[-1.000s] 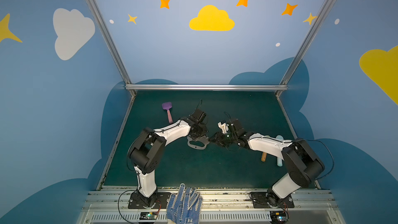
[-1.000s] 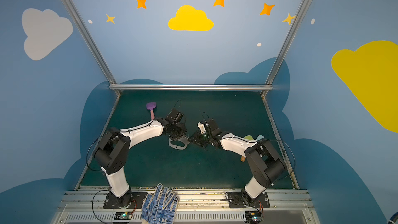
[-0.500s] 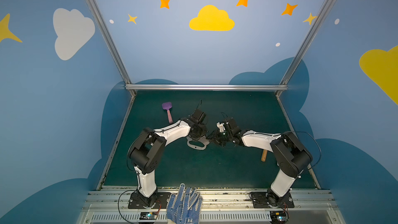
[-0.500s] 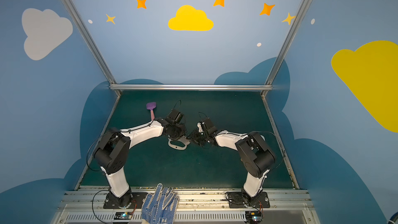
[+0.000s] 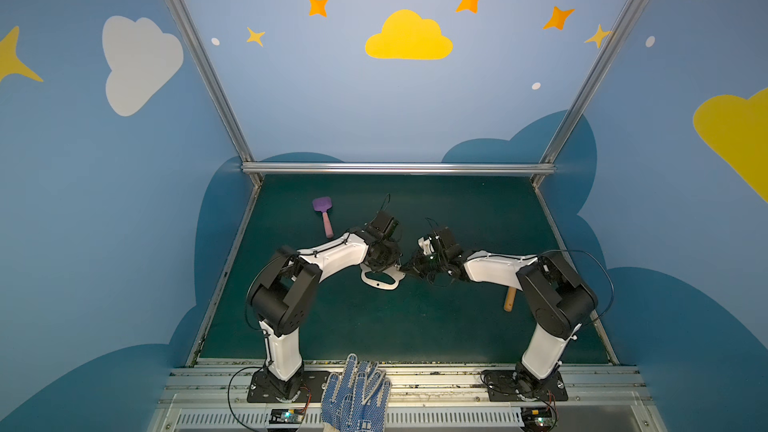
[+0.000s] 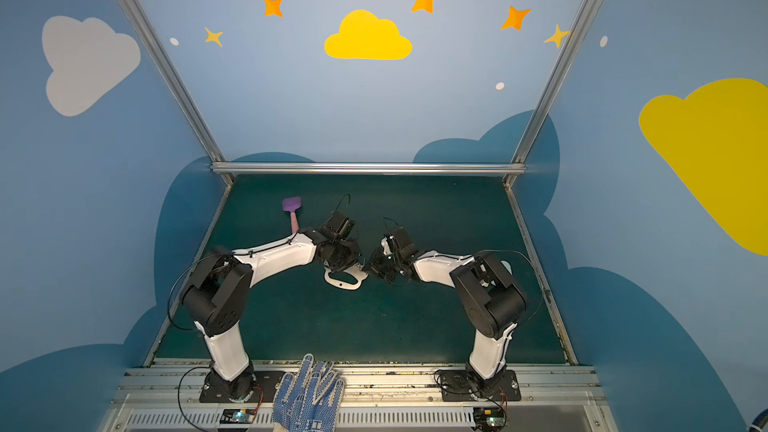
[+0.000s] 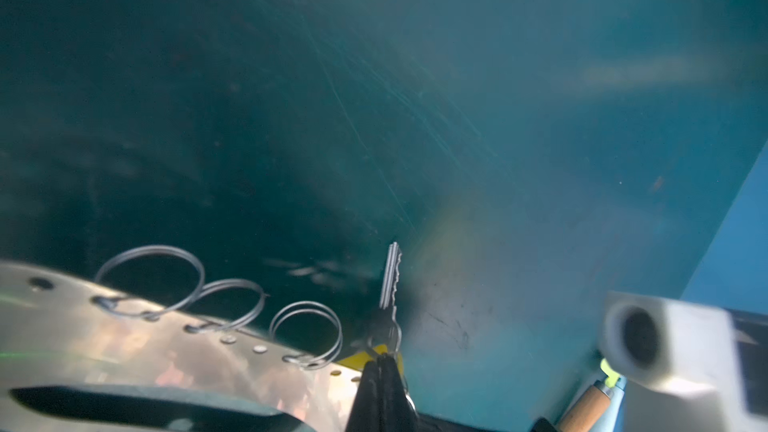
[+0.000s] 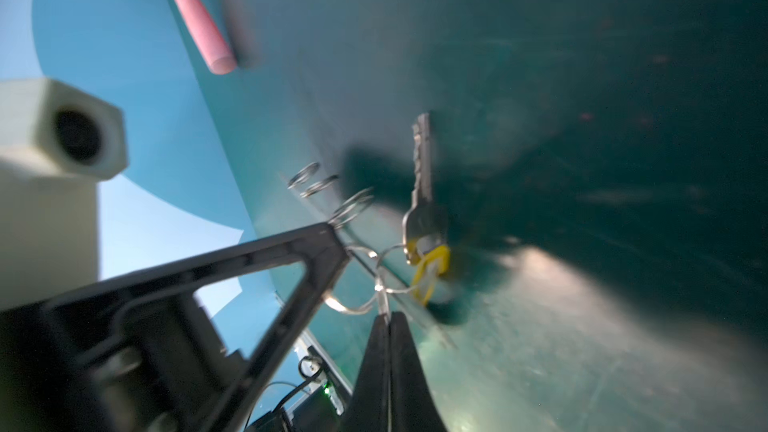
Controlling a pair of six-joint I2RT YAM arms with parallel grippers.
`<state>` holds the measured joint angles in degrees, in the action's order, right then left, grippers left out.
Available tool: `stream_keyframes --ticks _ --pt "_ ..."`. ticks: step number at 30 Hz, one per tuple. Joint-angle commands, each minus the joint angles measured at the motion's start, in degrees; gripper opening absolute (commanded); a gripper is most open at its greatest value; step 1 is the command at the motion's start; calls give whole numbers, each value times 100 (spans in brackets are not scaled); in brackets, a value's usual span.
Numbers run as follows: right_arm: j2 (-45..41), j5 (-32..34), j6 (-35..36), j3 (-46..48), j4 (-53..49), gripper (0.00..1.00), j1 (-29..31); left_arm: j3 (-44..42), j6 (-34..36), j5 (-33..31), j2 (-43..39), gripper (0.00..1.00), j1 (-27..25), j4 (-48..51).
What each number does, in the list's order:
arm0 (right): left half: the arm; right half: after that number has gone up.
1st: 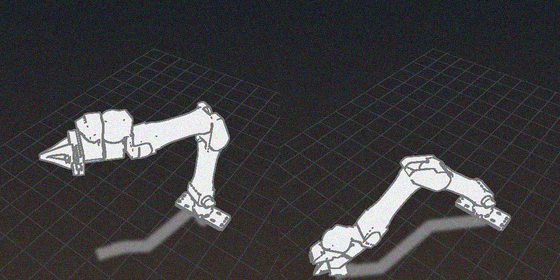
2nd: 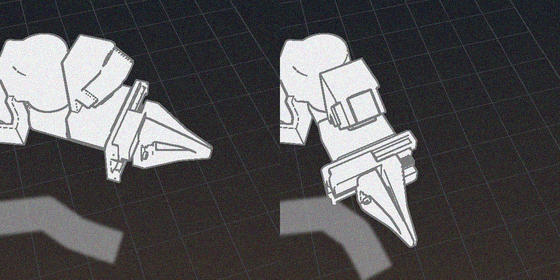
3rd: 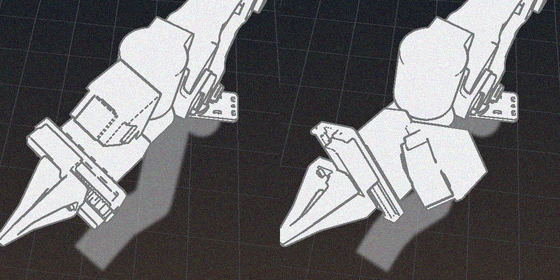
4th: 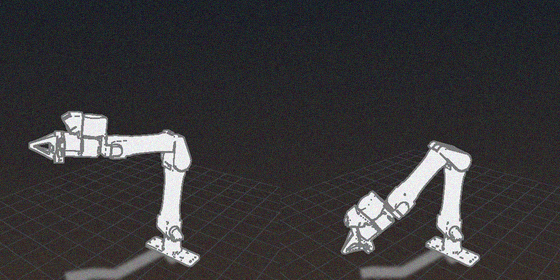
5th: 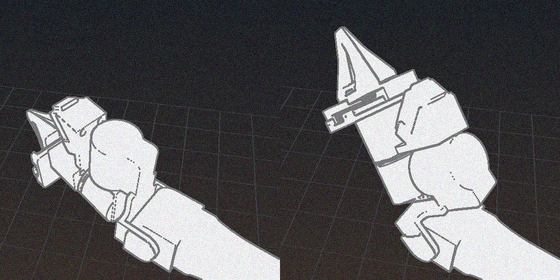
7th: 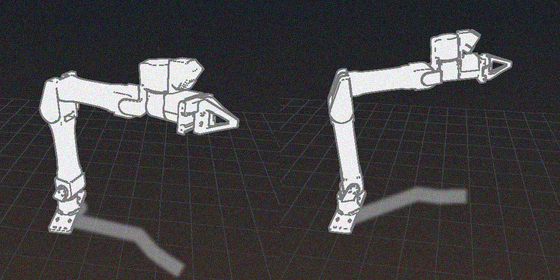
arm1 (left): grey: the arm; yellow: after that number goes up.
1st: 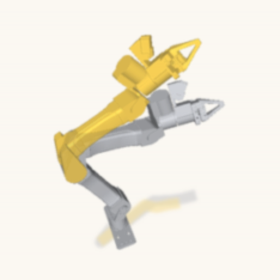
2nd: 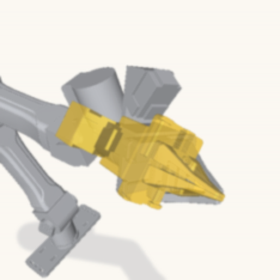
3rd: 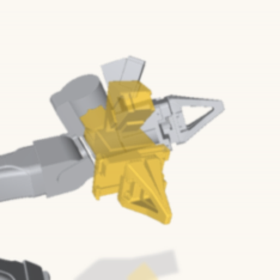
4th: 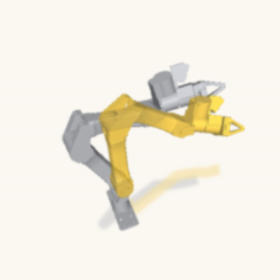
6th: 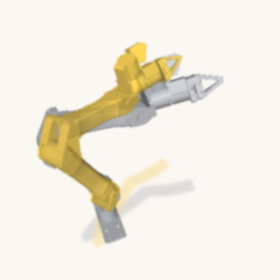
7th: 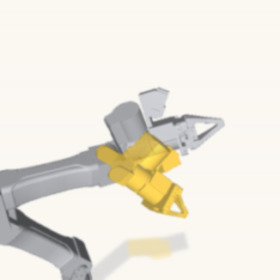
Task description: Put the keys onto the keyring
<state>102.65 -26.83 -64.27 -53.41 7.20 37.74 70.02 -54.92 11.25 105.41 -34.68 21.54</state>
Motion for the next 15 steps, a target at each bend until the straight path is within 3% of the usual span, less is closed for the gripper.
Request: stream_keyframes --ticks 1,10,15 --pt "53 -69 79 -108 -17 0 -29 -15 64 -53 -187 4 5 7" --pt "267 -888 797 -165 -303 0 -117 156 285 52 -175 4 31 40" --pt "350 -1227 1136 -256 -429 0 -135 317 398 551 -65 4 -12 -45"
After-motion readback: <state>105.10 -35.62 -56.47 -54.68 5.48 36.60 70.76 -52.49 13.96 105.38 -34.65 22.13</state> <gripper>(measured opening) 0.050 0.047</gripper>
